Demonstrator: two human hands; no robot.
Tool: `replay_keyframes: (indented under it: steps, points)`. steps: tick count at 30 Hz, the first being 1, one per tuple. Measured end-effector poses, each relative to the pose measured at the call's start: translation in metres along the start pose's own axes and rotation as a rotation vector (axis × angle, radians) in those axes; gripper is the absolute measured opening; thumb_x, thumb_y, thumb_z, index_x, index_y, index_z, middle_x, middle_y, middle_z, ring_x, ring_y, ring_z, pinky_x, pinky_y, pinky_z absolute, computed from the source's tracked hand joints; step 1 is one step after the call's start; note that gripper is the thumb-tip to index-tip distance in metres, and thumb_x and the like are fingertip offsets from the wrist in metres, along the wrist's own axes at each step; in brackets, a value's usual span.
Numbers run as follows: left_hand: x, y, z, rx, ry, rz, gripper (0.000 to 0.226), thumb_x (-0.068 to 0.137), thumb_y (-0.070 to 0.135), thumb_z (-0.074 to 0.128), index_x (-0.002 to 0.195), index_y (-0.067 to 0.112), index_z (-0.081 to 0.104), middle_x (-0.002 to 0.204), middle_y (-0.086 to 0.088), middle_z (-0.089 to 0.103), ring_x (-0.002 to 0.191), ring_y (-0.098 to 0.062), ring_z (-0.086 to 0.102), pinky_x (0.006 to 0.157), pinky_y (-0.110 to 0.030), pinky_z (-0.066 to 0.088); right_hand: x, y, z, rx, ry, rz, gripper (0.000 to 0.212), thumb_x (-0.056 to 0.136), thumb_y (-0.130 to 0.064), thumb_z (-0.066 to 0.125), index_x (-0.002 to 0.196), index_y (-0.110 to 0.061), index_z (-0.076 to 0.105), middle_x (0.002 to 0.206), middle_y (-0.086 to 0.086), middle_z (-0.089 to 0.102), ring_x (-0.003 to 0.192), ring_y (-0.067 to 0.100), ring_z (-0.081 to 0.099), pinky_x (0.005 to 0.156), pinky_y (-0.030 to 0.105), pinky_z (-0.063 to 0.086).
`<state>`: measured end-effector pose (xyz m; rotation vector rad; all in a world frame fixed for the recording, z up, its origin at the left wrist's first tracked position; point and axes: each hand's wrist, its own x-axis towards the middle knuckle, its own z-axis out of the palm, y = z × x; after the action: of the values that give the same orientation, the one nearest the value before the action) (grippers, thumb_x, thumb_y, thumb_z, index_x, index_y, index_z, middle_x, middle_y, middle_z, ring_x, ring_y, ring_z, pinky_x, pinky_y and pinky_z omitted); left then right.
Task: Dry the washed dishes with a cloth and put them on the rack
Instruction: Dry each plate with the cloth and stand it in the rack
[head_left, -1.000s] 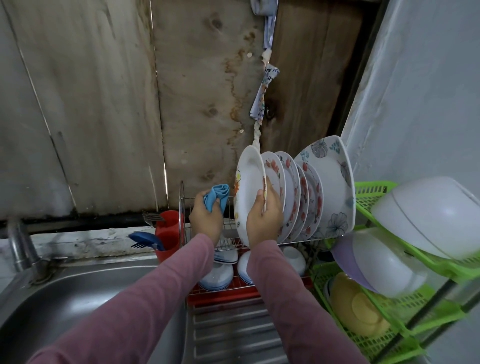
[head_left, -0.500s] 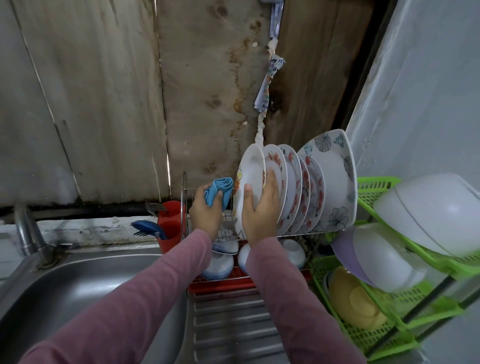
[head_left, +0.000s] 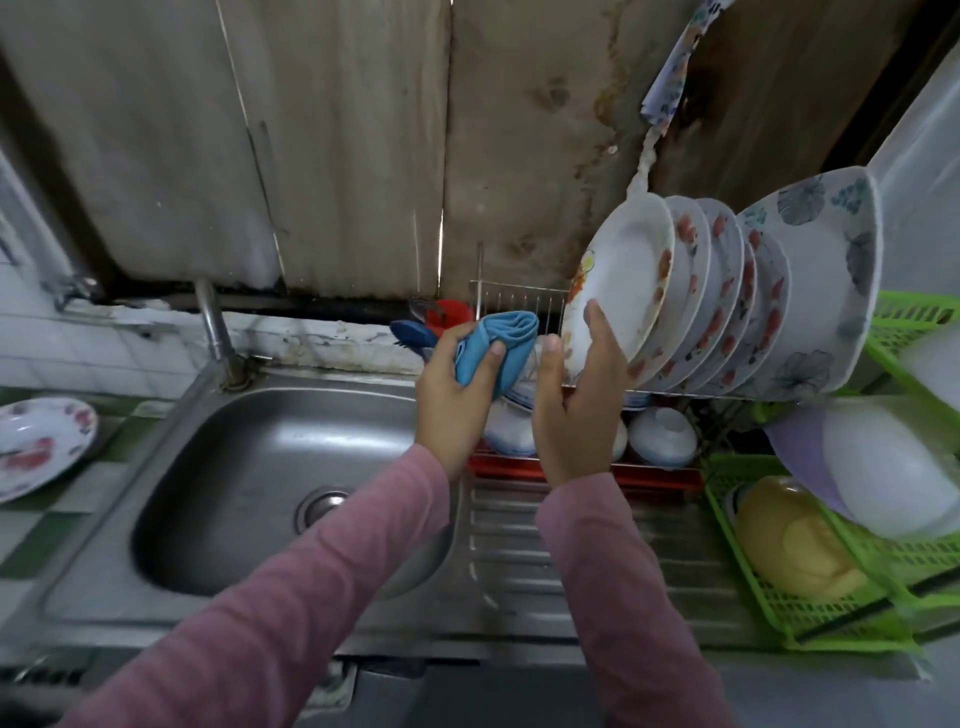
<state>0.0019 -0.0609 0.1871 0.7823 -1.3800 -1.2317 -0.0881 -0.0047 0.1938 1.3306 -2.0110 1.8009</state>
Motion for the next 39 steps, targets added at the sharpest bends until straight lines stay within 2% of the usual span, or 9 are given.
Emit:
replay_keyframes:
  steps: [3,6,11,15,18,22,29,33,39]
  points:
    - [-0.022,0.002,-0.039,-0.034,0.006,-0.024,0.019,0.095,0.016,0.063,0.114,0.021,0.060,0.109,0.005,0.067,0.098,-0.003,0.065,0.081,-0.019,0.054,-0.029,-0.017,0.016,0.063,-0.078,0.092,0.054,0.099,-0.038,0.045,0.147,-0.013,0.040,0.145,0.004,0.049,0.135,0.015,0.044,0.114,0.038,0.037]
    - [-0.042,-0.002,-0.089,0.010,0.008,-0.037,0.024,0.095,0.017,0.064,0.118,0.015,0.061,0.112,0.000,0.068,0.101,-0.008,0.066,0.080,-0.018,0.052,-0.061,-0.040,0.037,0.127,-0.151,0.103,0.039,0.101,-0.029,0.047,0.138,-0.018,0.046,0.127,-0.017,0.056,0.119,-0.011,0.049,0.101,0.011,0.038]
    - [-0.076,-0.006,-0.199,0.080,0.102,-0.055,0.025,0.095,0.018,0.064,0.119,0.010,0.061,0.111,-0.002,0.068,0.099,-0.009,0.066,0.082,-0.020,0.053,-0.142,-0.085,0.088,0.168,-0.313,0.268,0.046,0.096,-0.052,0.043,0.136,-0.030,0.048,0.125,-0.010,0.061,0.117,0.008,0.056,0.099,0.026,0.044]
    - [-0.105,-0.013,-0.290,0.095,0.240,-0.096,0.021,0.094,0.018,0.065,0.115,0.014,0.063,0.107,0.000,0.070,0.097,-0.011,0.067,0.083,-0.023,0.054,-0.216,-0.132,0.137,0.233,-0.466,0.369,0.032,0.104,-0.030,0.046,0.134,-0.022,0.051,0.113,-0.014,0.059,0.104,-0.009,0.055,0.086,0.005,0.039]
    - [-0.126,-0.018,-0.353,0.085,0.327,-0.145,0.018,0.094,0.018,0.065,0.112,0.020,0.063,0.107,0.000,0.070,0.097,-0.011,0.067,0.082,-0.020,0.053,-0.263,-0.163,0.177,0.259,-0.594,0.398,0.038,0.103,-0.032,0.046,0.139,-0.020,0.048,0.129,-0.008,0.054,0.118,0.004,0.050,0.096,0.018,0.038]
    - [-0.147,-0.024,-0.430,0.105,0.448,-0.210,0.018,0.094,0.020,0.065,0.112,0.018,0.063,0.106,0.001,0.070,0.097,-0.013,0.067,0.083,-0.022,0.054,-0.308,-0.191,0.225,0.279,-0.706,0.451,0.034,0.104,-0.031,0.046,0.136,-0.020,0.051,0.121,-0.013,0.052,0.113,0.000,0.047,0.084,0.003,0.034]
    - [-0.146,-0.045,-0.532,0.152,0.624,-0.275,0.018,0.095,0.021,0.063,0.112,0.015,0.062,0.103,0.001,0.068,0.086,-0.001,0.063,0.075,-0.012,0.050,-0.351,-0.213,0.311,0.322,-0.826,0.631,0.024,0.103,-0.026,0.048,0.125,-0.020,0.055,0.110,-0.004,0.060,0.092,0.005,0.057,0.071,0.008,0.042]
    - [-0.115,-0.064,-0.581,0.192,0.649,-0.294,0.017,0.095,0.022,0.063,0.111,0.016,0.062,0.101,0.001,0.067,0.084,-0.002,0.062,0.076,-0.015,0.050,-0.362,-0.210,0.376,0.307,-0.840,0.752,0.019,0.100,-0.028,0.050,0.116,-0.022,0.058,0.116,0.000,0.063,0.109,0.017,0.061,0.088,0.029,0.044]
    - [-0.052,-0.091,-0.649,0.252,0.650,-0.353,0.020,0.095,0.026,0.063,0.114,0.018,0.063,0.102,0.003,0.067,0.084,-0.004,0.061,0.075,-0.016,0.049,-0.347,-0.208,0.488,0.272,-0.805,0.873,0.015,0.098,-0.023,0.052,0.112,-0.021,0.057,0.103,-0.004,0.061,0.105,0.022,0.061,0.090,0.033,0.047]
